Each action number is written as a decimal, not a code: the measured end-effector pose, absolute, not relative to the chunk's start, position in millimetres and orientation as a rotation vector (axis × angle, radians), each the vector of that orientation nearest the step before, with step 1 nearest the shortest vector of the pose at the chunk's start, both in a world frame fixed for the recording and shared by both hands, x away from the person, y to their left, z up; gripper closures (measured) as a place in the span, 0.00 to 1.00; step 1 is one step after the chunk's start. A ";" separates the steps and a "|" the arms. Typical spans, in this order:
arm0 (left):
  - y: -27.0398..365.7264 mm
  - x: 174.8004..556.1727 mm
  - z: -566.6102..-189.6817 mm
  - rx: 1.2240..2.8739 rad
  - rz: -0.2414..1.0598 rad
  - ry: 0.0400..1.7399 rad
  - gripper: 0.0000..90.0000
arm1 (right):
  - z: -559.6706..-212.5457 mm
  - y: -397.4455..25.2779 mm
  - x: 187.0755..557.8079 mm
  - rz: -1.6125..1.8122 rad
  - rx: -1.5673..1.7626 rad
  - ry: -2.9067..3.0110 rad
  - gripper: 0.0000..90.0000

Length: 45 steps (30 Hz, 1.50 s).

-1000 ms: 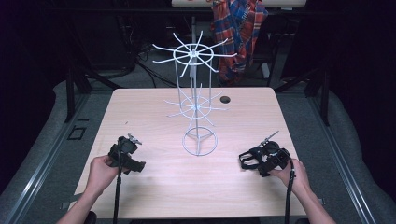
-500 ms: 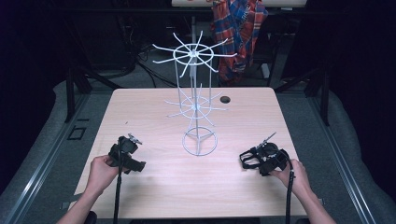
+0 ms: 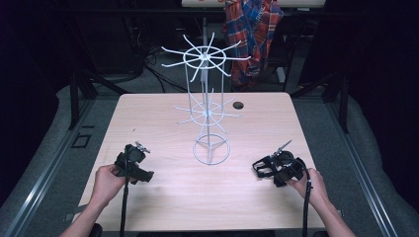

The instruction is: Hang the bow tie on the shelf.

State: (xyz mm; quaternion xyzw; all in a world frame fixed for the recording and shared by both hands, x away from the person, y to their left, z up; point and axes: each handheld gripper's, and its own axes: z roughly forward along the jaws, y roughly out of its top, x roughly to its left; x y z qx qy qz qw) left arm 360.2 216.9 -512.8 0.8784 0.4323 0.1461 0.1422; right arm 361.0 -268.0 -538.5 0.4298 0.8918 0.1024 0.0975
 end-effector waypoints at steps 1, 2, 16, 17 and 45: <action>217.1 360.2 -512.8 2.535 0.421 1.248 0.21 | -537.4 -267.4 360.8 0.302 1.267 2.646 0.82; 217.1 360.2 -512.8 2.534 0.420 1.248 0.21 | -537.0 -267.3 360.7 0.295 1.260 2.646 0.83; 217.1 360.5 -513.0 2.539 0.416 1.249 0.21 | -528.9 -271.9 360.1 0.385 1.279 2.626 0.85; 217.1 360.5 -513.0 2.540 0.416 1.248 0.21 | -528.5 -272.4 360.1 0.396 1.279 2.622 0.85; 216.5 360.4 -513.4 2.544 0.419 1.246 0.21 | -518.3 -281.0 360.2 0.558 1.381 2.560 0.91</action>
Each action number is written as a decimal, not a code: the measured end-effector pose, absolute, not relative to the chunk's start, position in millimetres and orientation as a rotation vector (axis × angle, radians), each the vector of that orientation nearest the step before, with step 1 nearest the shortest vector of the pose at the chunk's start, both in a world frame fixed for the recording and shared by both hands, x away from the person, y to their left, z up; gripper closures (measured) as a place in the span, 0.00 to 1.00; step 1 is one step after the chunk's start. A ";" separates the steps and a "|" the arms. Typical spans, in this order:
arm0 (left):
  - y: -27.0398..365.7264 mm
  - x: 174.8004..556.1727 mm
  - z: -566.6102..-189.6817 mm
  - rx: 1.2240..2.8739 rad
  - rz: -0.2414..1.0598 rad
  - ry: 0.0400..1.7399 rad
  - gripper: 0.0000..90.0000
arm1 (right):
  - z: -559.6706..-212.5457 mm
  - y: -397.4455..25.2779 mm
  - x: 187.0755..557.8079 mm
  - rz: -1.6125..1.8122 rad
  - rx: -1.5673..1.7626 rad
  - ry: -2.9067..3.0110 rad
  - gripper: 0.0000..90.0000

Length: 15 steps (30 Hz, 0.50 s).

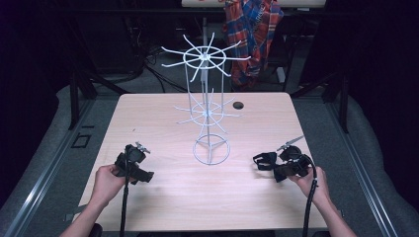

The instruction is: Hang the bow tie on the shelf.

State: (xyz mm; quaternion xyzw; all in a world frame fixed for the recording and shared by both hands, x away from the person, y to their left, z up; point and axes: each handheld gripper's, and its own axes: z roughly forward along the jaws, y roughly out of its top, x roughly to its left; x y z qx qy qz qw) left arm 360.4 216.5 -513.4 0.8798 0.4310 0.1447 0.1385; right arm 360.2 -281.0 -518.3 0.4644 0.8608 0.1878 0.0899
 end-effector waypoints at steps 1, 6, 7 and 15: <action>216.5 360.4 -513.3 2.542 0.420 1.245 0.21 | -517.5 -280.7 359.8 0.555 1.373 2.558 0.91; 216.2 360.2 -513.3 2.543 0.420 1.245 0.21 | -514.9 -278.8 357.0 0.600 1.364 2.525 0.91; 216.3 360.3 -513.5 2.543 0.420 1.244 0.21 | -511.9 -279.3 357.1 0.586 1.349 2.541 0.91; 216.3 360.6 -513.8 2.545 0.416 1.246 0.21 | -499.5 -278.4 353.2 0.653 1.319 2.517 0.91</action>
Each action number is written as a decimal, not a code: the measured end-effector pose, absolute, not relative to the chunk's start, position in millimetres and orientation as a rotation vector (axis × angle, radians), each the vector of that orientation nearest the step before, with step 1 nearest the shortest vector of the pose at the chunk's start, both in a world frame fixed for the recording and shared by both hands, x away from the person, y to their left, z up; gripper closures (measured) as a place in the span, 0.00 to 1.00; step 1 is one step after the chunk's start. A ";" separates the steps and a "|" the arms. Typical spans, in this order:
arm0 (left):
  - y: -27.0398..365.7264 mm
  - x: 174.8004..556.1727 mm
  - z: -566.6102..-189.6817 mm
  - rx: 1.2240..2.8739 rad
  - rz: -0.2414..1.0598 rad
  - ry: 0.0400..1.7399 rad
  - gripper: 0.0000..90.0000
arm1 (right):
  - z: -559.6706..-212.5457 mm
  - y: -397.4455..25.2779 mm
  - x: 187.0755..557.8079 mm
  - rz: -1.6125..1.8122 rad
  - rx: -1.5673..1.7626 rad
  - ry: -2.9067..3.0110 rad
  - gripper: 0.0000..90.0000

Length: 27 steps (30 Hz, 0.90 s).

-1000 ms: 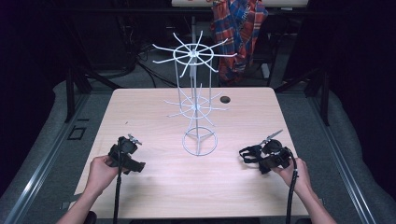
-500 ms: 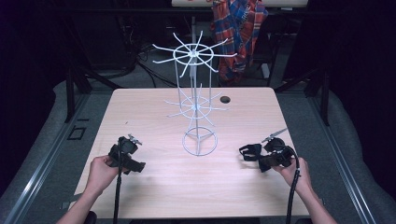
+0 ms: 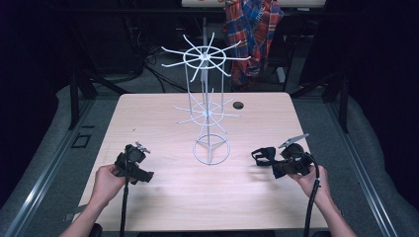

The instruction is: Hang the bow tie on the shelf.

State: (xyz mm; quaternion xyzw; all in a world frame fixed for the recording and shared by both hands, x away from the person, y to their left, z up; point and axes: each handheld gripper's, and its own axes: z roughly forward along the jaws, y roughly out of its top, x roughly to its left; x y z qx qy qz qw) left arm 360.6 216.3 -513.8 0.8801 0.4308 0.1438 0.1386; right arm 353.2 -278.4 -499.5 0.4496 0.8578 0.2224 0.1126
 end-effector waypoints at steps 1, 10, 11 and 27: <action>216.1 360.5 -514.1 2.542 0.414 1.247 0.21 | -498.8 -278.0 353.0 0.664 1.322 2.517 0.91; 216.7 360.6 -514.4 2.543 0.417 1.252 0.21 | -488.1 -275.9 350.0 0.731 1.292 2.491 0.91; 216.6 361.1 -514.0 2.547 0.419 1.249 0.21 | -487.0 -275.6 349.7 0.731 1.289 2.490 0.91; 214.4 361.5 -513.6 2.544 0.420 1.240 0.21 | -474.1 -267.5 345.1 0.814 1.236 2.451 0.91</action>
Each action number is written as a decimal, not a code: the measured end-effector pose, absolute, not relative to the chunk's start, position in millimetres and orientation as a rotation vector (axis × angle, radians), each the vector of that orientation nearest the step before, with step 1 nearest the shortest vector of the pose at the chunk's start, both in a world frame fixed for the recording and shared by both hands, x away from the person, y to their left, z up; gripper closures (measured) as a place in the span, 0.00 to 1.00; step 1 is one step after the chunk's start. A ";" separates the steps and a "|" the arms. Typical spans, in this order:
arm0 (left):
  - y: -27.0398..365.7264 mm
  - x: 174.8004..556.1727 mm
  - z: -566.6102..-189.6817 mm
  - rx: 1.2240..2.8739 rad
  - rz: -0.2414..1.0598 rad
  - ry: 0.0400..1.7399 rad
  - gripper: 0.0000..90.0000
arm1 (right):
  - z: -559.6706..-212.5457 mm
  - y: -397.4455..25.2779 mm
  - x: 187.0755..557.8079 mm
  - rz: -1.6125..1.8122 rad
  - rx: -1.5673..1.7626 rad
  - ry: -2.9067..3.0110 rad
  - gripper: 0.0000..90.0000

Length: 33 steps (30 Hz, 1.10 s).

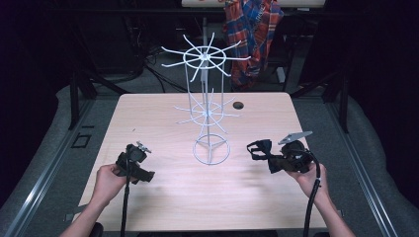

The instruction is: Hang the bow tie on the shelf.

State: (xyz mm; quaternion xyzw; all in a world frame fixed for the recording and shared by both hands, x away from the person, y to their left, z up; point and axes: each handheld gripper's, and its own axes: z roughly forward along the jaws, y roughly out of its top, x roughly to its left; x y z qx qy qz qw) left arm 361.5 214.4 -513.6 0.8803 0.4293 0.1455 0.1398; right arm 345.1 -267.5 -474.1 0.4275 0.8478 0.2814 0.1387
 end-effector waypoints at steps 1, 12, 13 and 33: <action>214.4 361.3 -513.6 2.544 0.420 1.240 0.21 | -473.0 -266.9 345.5 0.816 1.231 2.456 0.91; 216.2 359.1 -512.9 2.544 0.416 1.239 0.21 | -461.2 -259.3 347.4 0.874 1.213 2.424 0.91; 215.8 358.9 -512.7 2.543 0.419 1.240 0.21 | -459.9 -258.3 347.8 0.873 1.209 2.422 0.91; 216.1 359.0 -513.0 2.544 0.418 1.237 0.21 | -429.8 -243.3 369.5 0.987 1.177 2.354 0.91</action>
